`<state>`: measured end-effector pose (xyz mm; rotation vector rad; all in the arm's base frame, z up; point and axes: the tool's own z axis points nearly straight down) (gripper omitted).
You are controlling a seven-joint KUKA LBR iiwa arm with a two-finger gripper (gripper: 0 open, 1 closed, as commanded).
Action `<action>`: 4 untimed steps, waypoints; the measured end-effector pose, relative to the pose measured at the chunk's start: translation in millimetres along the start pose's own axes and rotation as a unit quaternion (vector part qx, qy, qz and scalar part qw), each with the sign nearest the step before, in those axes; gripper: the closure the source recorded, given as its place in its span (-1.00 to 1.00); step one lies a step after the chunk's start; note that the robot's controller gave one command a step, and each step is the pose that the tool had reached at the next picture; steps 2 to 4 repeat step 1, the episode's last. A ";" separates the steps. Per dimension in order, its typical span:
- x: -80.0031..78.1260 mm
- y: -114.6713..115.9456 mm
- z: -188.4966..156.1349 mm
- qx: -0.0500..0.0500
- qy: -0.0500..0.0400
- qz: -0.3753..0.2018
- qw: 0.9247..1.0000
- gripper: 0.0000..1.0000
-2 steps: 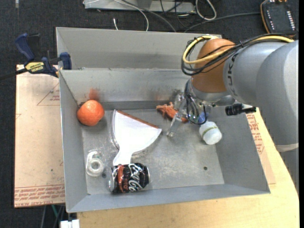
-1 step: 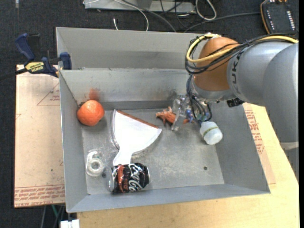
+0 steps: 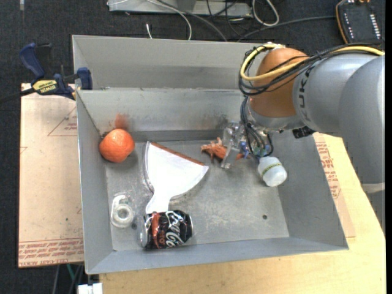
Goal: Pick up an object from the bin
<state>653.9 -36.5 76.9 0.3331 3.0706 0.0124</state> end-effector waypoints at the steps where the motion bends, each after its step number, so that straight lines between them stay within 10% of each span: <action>1: 1.1 -0.2 -31.0 0.001 0.004 0.000 1.000 1.00; 4: 1.1 -0.2 -31.0 0.001 0.004 0.000 1.000 1.00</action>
Offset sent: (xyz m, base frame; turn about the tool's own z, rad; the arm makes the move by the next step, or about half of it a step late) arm -0.0040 0.0001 0.0135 -0.0004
